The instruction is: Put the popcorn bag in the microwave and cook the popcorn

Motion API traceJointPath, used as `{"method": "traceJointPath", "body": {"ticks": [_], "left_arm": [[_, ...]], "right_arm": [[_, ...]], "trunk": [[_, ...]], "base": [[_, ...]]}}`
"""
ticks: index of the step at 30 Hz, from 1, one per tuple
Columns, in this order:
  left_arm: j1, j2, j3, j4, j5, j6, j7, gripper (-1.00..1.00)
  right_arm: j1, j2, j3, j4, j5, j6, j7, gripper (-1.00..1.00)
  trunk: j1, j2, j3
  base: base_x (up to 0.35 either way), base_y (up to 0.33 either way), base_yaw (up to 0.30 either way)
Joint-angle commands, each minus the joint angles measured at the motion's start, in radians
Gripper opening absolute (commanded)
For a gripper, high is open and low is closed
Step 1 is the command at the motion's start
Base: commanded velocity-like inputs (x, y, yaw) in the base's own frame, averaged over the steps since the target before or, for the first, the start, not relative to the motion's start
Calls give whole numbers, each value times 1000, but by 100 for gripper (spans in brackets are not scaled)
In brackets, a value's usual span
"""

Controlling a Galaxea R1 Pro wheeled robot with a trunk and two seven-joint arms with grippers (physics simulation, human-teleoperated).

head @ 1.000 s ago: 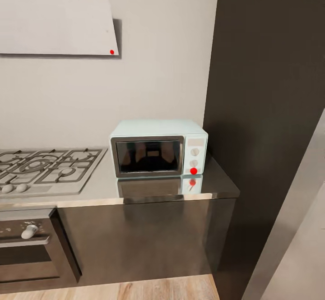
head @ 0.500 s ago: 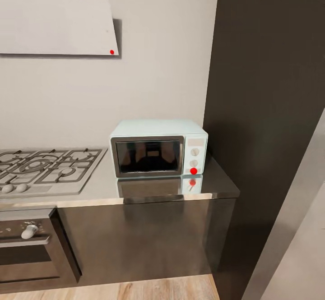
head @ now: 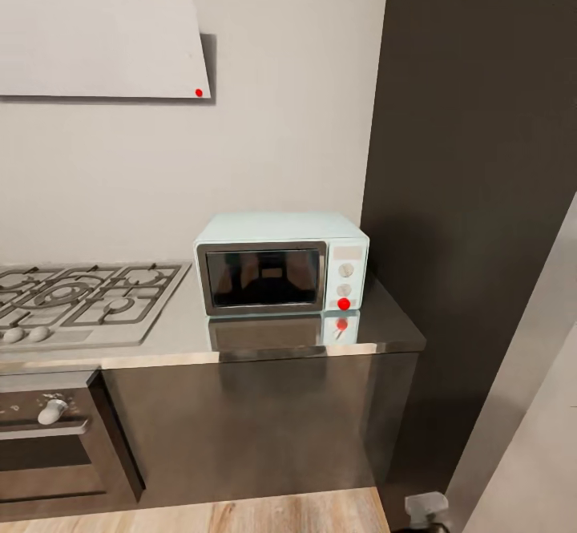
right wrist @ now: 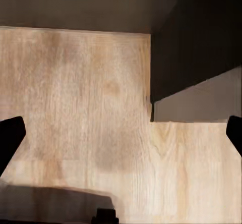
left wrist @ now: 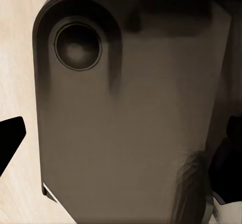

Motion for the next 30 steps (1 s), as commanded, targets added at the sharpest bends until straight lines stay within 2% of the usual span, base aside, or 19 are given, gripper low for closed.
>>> {"method": "traceJointPath", "body": {"ticks": [1,3,6,12,14,17,20,22,23,24,26,27,30], "left_arm": [[0,-1,-1,-1,7,0,0,100],[0,-1,-1,-1,7,0,0,100],[0,-1,-2,-2,7,0,0,100],[0,-1,-3,-1,7,0,0,100],[0,-1,-4,-2,7,0,0,100],[0,-1,-5,-2,7,0,0,100],[0,-1,-2,-2,7,0,0,100],[0,-1,-2,-2,7,0,0,100],[0,-1,-2,-2,7,0,0,100],[0,-1,-2,-2,7,0,0,100],[0,-1,-2,-2,7,0,0,100],[0,-1,-2,-2,7,0,0,100],[0,-1,-2,-2,8,0,0,100]], "right_arm": [[-18,7,1,-69,10,42,4,100],[-101,33,2,-166,8,151,1,100],[-221,78,1,-192,10,231,-1,100],[-443,132,2,-214,13,281,-16,100],[-513,175,2,-225,15,281,-71,100],[-553,208,3,-262,13,265,-146,100],[-622,208,23,-274,9,250,-169,100],[-707,208,35,-241,2,244,-176,100],[-737,208,38,-211,-1,237,-177,100],[-785,208,39,-142,-5,216,-179,100],[-837,208,40,-14,-5,159,-183,100],[-857,208,42,64,-3,105,-185,100],[-872,208,44,126,2,49,-185,100]], "trunk": [[0,-1,-1],[0,-1,-1],[0,-1,-1],[0,-1,-1],[0,-1,-1],[0,-1,-1],[0,-1,-1],[0,-1,-1],[0,-1,-1],[0,-1,-1],[0,-1,-1],[0,-1,-1],[0,-1,-1]], "base": [[0,0,0],[0,0,0],[0,0,0],[0,0,0],[0,0,0],[0,0,0],[0,0,0],[0,0,0],[0,0,0],[0,0,0],[0,0,0],[0,0,0],[0,0,0]]}}
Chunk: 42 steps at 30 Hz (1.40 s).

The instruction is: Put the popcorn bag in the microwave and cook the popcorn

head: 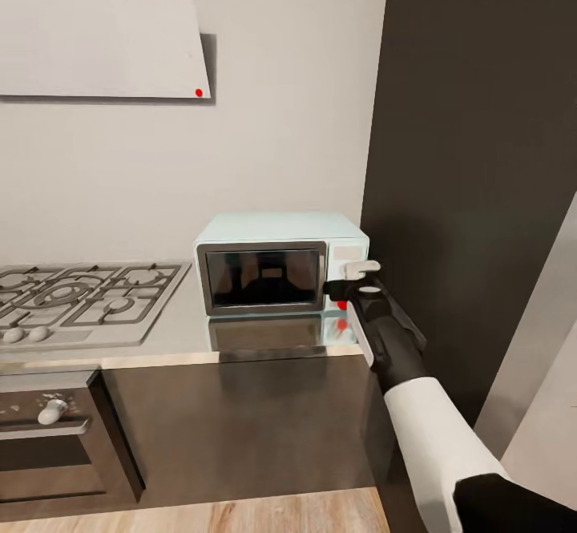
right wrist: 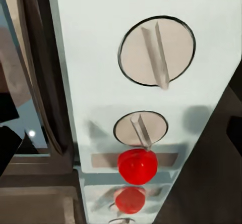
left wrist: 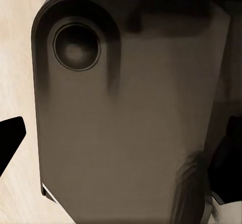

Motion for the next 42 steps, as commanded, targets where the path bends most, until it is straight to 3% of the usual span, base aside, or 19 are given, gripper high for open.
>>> {"method": "traceJointPath", "body": {"ticks": [1,42], "left_arm": [[0,0,0,-1,7,0,0,100],[3,3,6,-5,8,0,-3,100]], "right_arm": [[-3,0,1,7,9,1,0,100],[-6,0,11,38,-12,13,12,100]], "trunk": [[0,-1,-1],[0,-1,-1]], "base": [[0,0,0],[0,51,0]]}}
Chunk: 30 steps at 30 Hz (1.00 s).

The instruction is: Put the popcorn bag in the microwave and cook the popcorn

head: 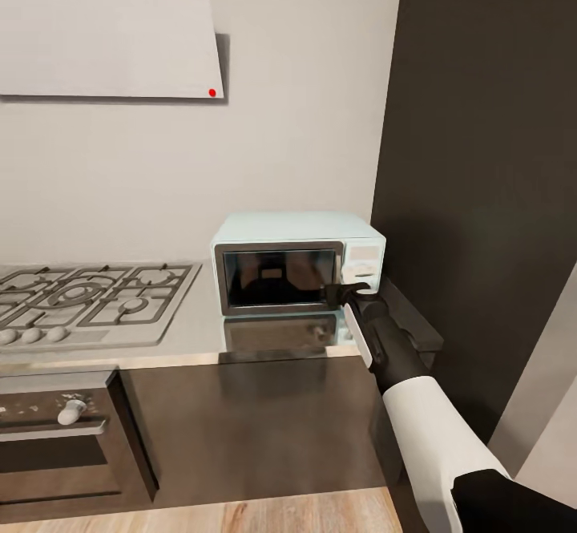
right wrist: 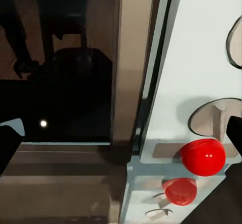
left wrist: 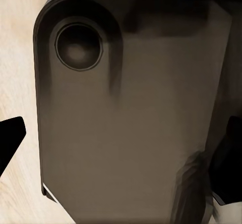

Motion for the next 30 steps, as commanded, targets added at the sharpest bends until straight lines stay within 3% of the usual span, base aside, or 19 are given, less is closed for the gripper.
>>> {"method": "traceJointPath", "body": {"ticks": [1,15,30], "left_arm": [[0,0,0,-1,7,0,0,100],[0,0,0,-2,7,-1,0,100],[0,0,0,-1,5,-1,0,100]], "right_arm": [[-1,0,2,-2,7,6,-1,100],[0,0,1,-30,4,-68,-1,100],[-1,0,2,-28,4,-63,-1,100]], "trunk": [[0,-1,-1],[0,-1,-1],[0,-1,-1]], "base": [[0,0,0],[0,0,0],[65,0,0]]}}
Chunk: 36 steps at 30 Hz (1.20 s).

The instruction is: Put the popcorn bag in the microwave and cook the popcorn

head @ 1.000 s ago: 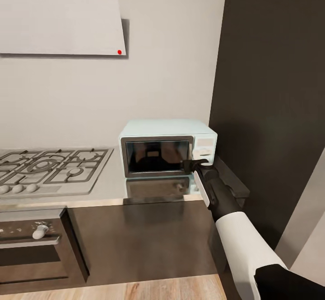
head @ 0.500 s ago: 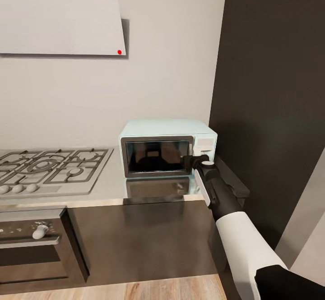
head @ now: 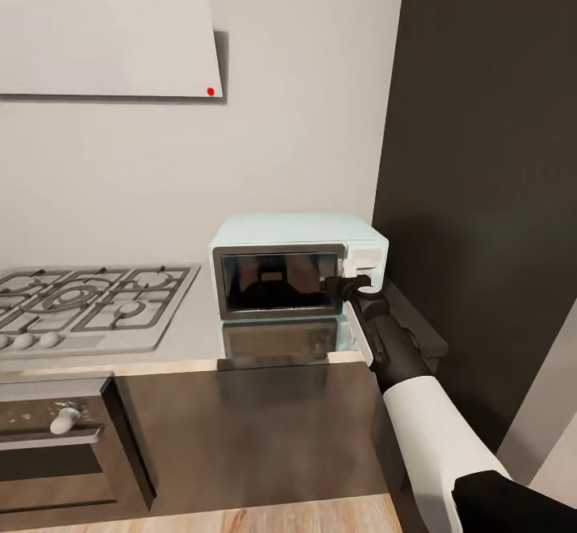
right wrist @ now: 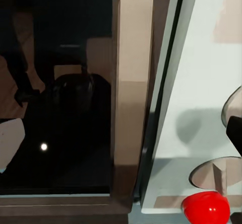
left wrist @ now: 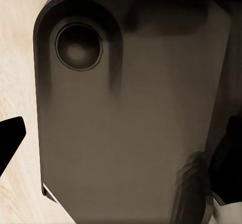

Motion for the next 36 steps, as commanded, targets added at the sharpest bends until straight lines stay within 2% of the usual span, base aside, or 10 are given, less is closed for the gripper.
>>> {"method": "traceJointPath", "body": {"ticks": [1,17,23,27,36], "left_arm": [[0,0,0,-2,7,0,0,100],[0,0,0,-2,7,-1,0,100],[0,0,0,-1,7,0,0,100],[0,0,0,-1,7,0,0,100],[0,0,0,-1,7,0,0,100]], "right_arm": [[-1,0,2,-1,6,7,-2,100],[0,0,2,-1,6,15,0,100],[0,0,3,-1,5,12,13,100],[0,0,2,-1,5,6,47,100],[-1,0,2,-1,6,2,49,100]], "trunk": [[0,-1,-1],[0,-1,-1],[0,-1,-1],[0,-1,-1],[0,-1,-1]], "base": [[2,0,0],[0,0,0],[0,0,0],[0,0,0],[19,0,0]]}}
